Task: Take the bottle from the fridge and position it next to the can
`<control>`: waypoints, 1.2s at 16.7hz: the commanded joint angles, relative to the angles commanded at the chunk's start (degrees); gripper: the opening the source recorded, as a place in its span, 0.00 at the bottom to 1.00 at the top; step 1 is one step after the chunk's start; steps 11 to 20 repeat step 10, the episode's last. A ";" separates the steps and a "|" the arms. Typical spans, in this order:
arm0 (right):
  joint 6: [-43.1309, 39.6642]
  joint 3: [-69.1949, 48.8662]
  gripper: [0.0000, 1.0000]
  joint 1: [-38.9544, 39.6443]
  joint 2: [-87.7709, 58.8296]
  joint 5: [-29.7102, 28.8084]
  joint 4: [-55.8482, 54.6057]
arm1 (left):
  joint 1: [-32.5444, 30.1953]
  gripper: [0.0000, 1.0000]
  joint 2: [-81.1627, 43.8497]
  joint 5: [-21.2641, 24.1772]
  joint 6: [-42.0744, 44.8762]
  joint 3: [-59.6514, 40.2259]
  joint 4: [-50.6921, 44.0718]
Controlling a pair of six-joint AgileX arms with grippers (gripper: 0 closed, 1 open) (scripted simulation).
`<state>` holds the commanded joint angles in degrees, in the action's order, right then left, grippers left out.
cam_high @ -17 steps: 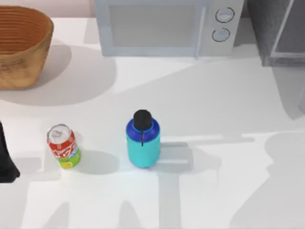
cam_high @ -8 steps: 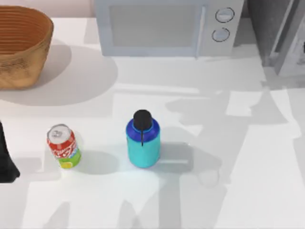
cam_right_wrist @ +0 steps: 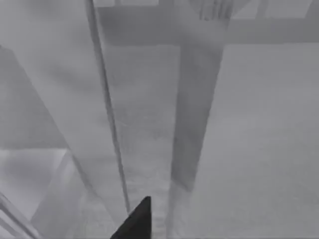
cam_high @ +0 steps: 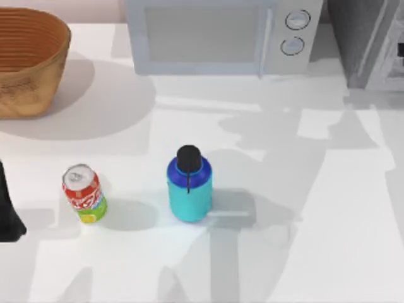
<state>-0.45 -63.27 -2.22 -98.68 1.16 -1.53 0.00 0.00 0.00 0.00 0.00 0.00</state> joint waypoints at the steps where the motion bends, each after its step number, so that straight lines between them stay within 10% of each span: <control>1: 0.01 -2.63 1.00 0.04 -2.13 0.00 0.52 | 0.00 1.00 0.00 0.00 0.00 0.00 0.00; 20: 0.02 -19.42 1.00 0.07 -15.00 -0.40 4.02 | 0.00 1.00 0.00 0.00 0.00 0.00 0.00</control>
